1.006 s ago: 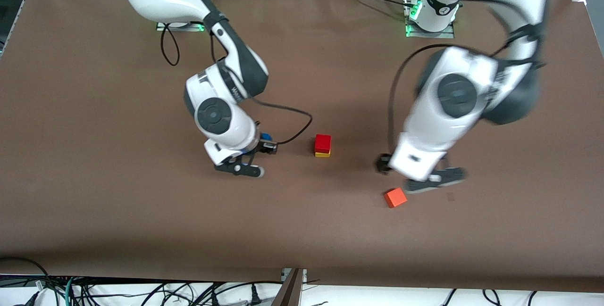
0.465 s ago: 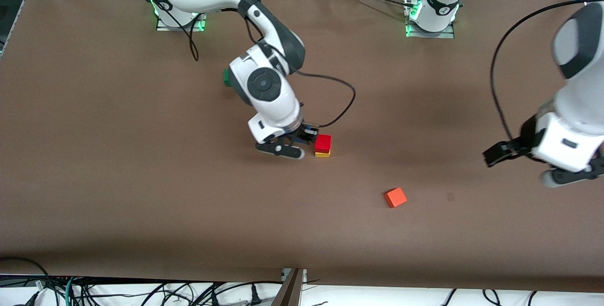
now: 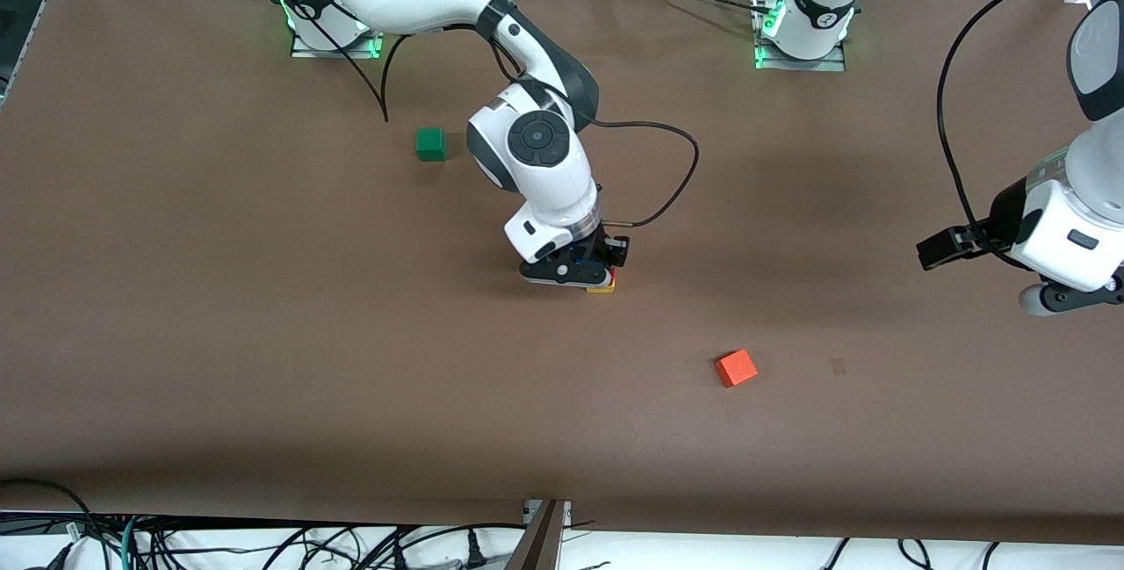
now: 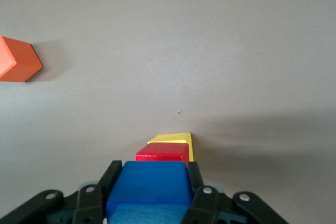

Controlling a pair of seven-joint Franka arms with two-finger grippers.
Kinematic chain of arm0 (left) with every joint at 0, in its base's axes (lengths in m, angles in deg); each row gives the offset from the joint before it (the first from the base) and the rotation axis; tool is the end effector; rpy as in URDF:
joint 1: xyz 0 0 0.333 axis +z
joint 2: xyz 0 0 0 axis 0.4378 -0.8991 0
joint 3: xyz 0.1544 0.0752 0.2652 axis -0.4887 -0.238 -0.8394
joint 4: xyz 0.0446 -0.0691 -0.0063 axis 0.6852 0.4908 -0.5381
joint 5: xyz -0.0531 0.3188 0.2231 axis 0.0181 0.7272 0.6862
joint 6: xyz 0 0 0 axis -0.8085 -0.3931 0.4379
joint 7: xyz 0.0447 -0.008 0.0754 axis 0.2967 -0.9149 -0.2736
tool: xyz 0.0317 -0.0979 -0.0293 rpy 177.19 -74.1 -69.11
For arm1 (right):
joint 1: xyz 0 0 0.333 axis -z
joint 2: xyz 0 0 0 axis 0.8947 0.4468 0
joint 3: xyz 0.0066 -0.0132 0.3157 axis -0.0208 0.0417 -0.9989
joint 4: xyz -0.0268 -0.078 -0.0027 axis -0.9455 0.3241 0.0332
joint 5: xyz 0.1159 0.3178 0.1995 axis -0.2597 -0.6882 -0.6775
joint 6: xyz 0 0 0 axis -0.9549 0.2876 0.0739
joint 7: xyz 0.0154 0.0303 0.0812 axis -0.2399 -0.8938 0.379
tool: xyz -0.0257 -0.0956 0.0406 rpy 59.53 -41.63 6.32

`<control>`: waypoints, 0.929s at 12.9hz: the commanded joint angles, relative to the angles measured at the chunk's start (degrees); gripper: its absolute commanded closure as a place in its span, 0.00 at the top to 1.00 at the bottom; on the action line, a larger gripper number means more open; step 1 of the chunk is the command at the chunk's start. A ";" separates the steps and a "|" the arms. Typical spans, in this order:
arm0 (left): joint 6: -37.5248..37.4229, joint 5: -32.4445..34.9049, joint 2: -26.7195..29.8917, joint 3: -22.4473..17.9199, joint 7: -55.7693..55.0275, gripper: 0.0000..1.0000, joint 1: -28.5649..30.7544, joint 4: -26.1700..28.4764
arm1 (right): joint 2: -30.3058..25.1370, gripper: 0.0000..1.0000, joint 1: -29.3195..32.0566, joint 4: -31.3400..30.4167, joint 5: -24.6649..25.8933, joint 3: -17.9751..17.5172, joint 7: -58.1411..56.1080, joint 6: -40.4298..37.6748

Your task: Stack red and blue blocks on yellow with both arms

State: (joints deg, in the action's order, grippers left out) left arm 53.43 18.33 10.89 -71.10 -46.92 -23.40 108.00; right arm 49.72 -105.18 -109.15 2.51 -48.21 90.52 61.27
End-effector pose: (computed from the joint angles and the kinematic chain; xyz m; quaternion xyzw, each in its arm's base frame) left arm 0.6557 -0.0534 0.5728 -0.9922 -0.1170 0.0220 0.0379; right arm 0.5796 0.5494 0.3089 -0.9896 0.0709 -0.0659 0.1060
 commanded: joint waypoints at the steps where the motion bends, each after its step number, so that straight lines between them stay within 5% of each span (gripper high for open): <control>1: -1.62 -1.57 3.05 -0.14 2.53 1.00 0.59 2.77 | 2.45 0.42 -1.35 3.35 1.36 0.62 -0.80 0.17; 8: 2.16 -9.13 14.82 -6.99 11.05 1.00 1.48 19.89 | 2.98 0.45 -2.05 3.17 3.29 0.53 -0.71 -0.18; 12: 1.98 -8.69 14.31 -7.08 11.24 1.00 1.56 20.53 | 2.98 0.46 -2.06 3.17 3.56 0.70 -0.80 -0.27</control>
State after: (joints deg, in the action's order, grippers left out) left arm 54.01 10.39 24.29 -77.97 -37.13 -22.06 126.50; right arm 51.73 -106.64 -108.22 5.49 -48.16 90.22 61.78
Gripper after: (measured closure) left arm 0.000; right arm 0.449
